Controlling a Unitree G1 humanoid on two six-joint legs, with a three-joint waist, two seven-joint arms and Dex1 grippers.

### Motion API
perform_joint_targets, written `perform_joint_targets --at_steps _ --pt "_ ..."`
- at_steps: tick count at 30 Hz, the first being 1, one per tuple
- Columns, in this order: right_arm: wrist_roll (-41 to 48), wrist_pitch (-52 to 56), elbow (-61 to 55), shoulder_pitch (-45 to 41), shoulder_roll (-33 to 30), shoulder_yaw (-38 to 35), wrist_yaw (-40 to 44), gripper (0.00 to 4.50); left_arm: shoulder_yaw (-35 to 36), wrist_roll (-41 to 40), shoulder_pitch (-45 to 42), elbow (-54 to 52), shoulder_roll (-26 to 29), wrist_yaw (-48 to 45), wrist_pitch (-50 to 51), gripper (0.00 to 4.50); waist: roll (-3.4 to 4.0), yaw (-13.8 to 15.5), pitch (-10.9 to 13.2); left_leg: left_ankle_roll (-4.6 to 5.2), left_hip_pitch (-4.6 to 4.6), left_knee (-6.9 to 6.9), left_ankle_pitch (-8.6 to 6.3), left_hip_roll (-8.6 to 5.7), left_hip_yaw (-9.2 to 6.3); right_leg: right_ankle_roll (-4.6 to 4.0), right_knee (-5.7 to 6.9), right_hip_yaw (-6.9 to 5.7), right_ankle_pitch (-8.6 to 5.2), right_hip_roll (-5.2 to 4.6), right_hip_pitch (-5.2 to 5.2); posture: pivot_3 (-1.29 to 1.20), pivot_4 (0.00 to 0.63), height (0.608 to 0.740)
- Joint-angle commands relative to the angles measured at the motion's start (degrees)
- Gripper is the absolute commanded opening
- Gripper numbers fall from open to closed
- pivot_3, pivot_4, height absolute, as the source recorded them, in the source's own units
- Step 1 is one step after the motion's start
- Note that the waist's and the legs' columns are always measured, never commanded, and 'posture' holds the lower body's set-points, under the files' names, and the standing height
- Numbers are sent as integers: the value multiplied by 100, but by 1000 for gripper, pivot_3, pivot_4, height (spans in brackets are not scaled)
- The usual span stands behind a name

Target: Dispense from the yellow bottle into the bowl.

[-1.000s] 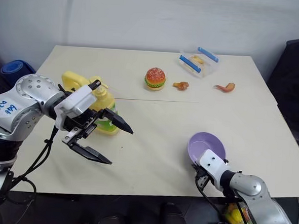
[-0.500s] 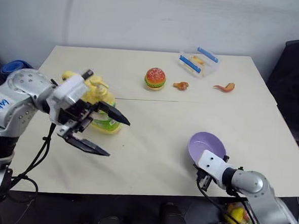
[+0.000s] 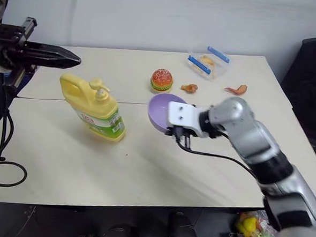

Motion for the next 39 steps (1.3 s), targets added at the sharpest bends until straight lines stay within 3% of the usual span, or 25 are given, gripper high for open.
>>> perform_joint_targets --at_steps 1,4,11,23,39 --pt "-356 -501 795 -544 368 213 128 0 -53 204 -355 283 -18 -608 -320 31 -1 -12 -1 3 -20 17 -2 0 1 0 4 -2 0 -3 -13 0 150 740" --pt "-512 -786 1375 -923 709 301 251 0 -182 400 -449 506 -156 -562 -578 31 -1 -39 0 12 -66 52 -6 1 -5 10 7 -15 6 -10 -39 0 150 740" --pt "-605 -896 1660 -1498 1194 310 686 0 -457 908 -275 791 -219 -635 -1264 31 -1 -171 0 12 -67 56 -7 11 -13 11 17 -21 6 -12 -41 0 150 740" --pt "-363 -152 715 -1856 1266 213 1381 0 -404 869 -190 727 -305 -617 -1344 31 0 -204 0 12 -68 56 -7 13 -15 10 17 -22 6 -18 -43 0 150 740" --pt "-285 -169 942 -2186 1396 231 1516 0 -372 1045 425 401 -38 -529 -1605 31 0 -335 0 11 -68 55 -7 13 -17 10 21 -21 6 -19 -44 0 150 740"
